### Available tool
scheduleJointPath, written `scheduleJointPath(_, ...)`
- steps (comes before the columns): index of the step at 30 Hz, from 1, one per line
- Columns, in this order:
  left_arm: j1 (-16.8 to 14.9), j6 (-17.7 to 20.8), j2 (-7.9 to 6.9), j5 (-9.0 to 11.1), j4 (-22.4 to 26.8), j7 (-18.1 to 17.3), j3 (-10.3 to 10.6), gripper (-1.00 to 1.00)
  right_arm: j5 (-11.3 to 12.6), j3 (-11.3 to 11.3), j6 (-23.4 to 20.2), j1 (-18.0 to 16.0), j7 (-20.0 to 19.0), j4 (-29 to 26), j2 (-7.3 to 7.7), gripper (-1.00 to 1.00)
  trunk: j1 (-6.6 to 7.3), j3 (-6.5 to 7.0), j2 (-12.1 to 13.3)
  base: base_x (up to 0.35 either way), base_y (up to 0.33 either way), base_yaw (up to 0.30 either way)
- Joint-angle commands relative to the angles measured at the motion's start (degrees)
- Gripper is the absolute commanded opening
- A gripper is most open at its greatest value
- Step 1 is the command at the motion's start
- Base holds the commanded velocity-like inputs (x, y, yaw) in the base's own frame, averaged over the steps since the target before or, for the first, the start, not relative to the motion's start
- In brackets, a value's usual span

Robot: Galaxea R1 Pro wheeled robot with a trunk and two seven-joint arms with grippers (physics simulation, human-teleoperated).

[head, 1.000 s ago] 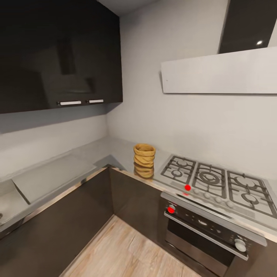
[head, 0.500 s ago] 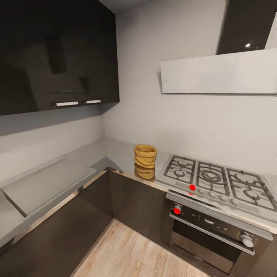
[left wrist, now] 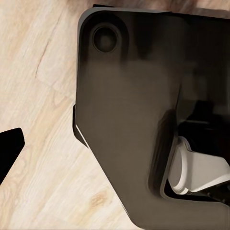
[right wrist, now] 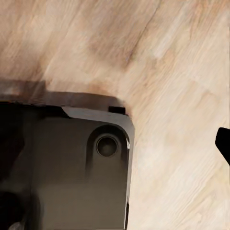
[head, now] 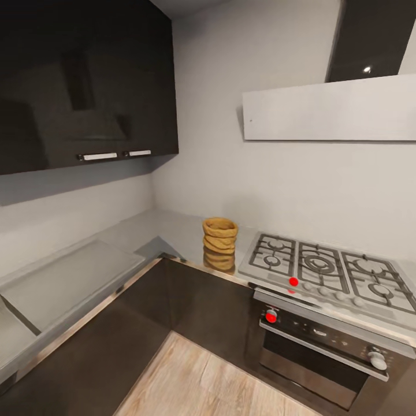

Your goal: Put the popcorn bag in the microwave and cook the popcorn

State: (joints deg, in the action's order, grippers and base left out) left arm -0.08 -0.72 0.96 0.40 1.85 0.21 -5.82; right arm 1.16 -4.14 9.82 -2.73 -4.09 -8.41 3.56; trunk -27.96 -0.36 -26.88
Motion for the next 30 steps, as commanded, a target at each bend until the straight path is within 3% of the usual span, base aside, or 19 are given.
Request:
scheduleJointPath(1, -0.01, -0.07, 0.05, 0.04, 0.00, 0.02, -0.41, 1.00, 0.10, -0.41, 0.17, 0.00, -0.04, -5.04, 0.03, 1.00, -0.02, -0.04, -0.05, 0.000, 0.000, 0.000)
scheduleJointPath(14, -0.01, -0.07, 0.10, 0.04, 0.00, -0.03, -0.40, 1.00, -0.02, -0.69, 0.06, 0.01, -0.23, -42.89, -0.02, 1.00, -0.02, -0.04, -0.05, 0.000, 0.000, 0.000)
scheduleJointPath(15, -0.01, -0.07, 0.10, 0.04, 0.00, -0.03, -0.38, 1.00, -0.02, -0.69, -0.17, 0.01, -0.22, -47.88, -0.03, 1.00, -0.02, -0.04, -0.05, 0.000, 0.000, 0.000)
scheduleJointPath(16, -0.01, -0.07, 0.10, 0.04, 0.00, -0.03, -0.38, 1.00, -0.02, -0.69, -0.73, 0.01, -0.18, -53.14, -0.01, 1.00, -0.02, -0.04, -0.05, 0.000, 0.000, 0.000)
scheduleJointPath(18, -0.01, -0.07, 0.10, 0.04, 0.00, -0.03, -0.37, 1.00, -0.02, -0.69, -1.67, 0.01, -0.15, -57.37, 0.02, 1.00, -0.02, -0.04, -0.05, 0.000, 0.000, 0.000)
scheduleJointPath(22, -0.01, -0.07, 0.10, 0.04, 0.00, -0.03, -0.39, 1.00, -0.02, -0.57, -8.24, -0.01, 0.03, -69.41, -0.01, 1.00, -0.02, -0.04, -0.05, 0.000, 0.000, 0.000)
scheduleJointPath(27, -0.01, -0.07, 0.10, 0.04, 0.00, -0.03, -0.41, 1.00, 0.05, -0.59, -13.52, -1.26, 0.18, -75.66, -0.46, 1.00, -0.02, -0.04, -0.05, 0.000, 0.000, 0.000)
scheduleJointPath(30, -0.01, -0.07, 0.10, 0.04, 0.00, -0.03, -0.41, 1.00, 0.10, -0.60, -16.66, -6.27, 1.09, -76.40, -0.72, 1.00, -0.02, -0.04, -0.05, 0.000, 0.000, 0.000)
